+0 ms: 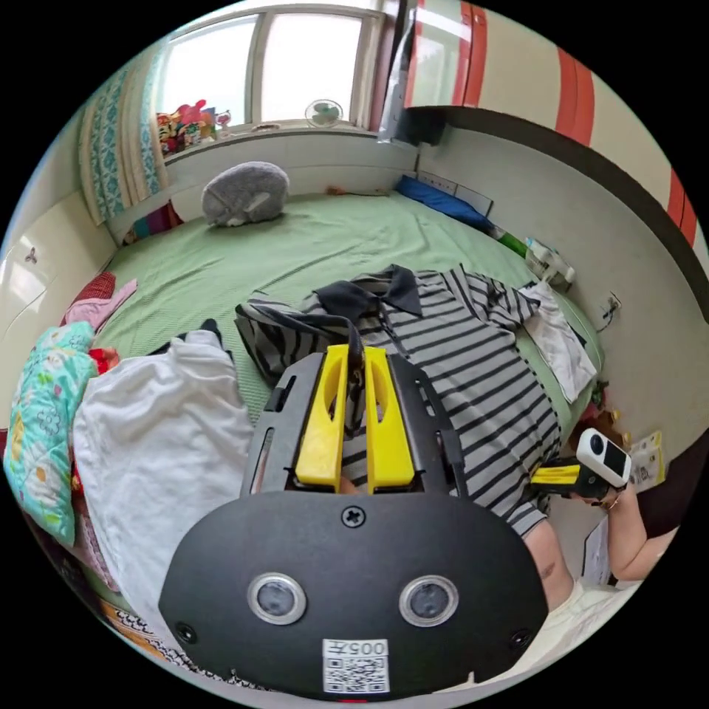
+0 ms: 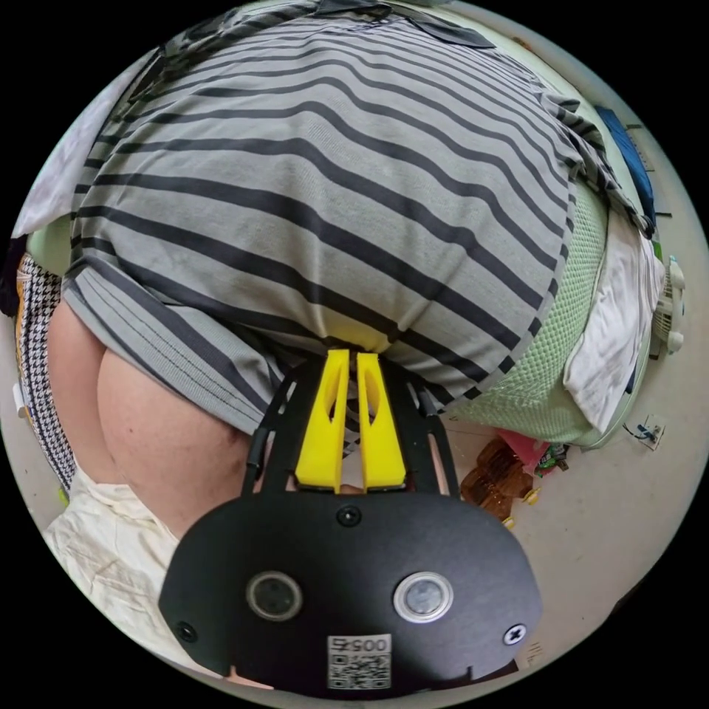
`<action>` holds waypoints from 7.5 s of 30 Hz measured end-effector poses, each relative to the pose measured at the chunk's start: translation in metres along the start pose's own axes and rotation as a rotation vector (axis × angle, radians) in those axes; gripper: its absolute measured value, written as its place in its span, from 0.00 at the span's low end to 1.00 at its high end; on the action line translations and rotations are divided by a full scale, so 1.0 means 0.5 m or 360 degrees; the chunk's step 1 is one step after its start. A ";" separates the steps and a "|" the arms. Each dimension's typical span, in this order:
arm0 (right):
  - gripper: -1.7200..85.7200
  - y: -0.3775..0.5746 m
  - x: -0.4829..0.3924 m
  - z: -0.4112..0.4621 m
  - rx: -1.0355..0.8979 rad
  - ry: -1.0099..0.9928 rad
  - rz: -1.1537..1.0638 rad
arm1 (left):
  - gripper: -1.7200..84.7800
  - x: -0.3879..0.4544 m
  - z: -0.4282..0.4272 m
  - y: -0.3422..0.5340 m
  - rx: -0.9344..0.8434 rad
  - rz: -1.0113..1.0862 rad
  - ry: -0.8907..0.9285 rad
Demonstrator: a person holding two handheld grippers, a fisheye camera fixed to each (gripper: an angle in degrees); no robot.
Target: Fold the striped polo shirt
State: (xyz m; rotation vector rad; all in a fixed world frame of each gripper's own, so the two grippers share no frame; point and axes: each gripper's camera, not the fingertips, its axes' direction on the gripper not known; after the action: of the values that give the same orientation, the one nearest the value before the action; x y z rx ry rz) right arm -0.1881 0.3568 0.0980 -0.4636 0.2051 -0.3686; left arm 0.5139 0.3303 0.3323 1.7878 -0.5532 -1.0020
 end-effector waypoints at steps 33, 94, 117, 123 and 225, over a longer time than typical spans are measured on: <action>0.02 -0.369 -0.148 -0.296 0.0659 -0.0251 -0.0298 | 0.08 -0.099 0.180 0.092 -0.0174 -0.0428 0.0325; 0.00 -0.377 -0.135 -0.534 0.1015 -0.0039 -0.0299 | 0.05 -0.199 0.087 0.186 0.0305 -0.0771 0.0075; 0.11 -0.269 -0.132 -0.417 0.0771 -0.0176 -0.0504 | 0.13 -0.201 0.143 0.172 0.0203 -0.0903 -0.0093; 0.06 -0.239 -0.155 -0.320 0.0742 -0.0061 -0.0540 | 0.12 -0.207 0.181 0.155 0.0116 -0.1013 -0.0158; 0.02 0.098 0.208 -0.301 0.1108 -0.0139 -0.0339 | 0.09 0.104 0.420 -0.041 -0.0164 -0.0294 0.0336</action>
State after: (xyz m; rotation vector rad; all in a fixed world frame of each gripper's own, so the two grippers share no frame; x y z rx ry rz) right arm -0.1197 0.2968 -0.0680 0.1883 -0.0651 -0.5956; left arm 0.3677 0.1895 0.2548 1.8484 -0.2044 -0.9331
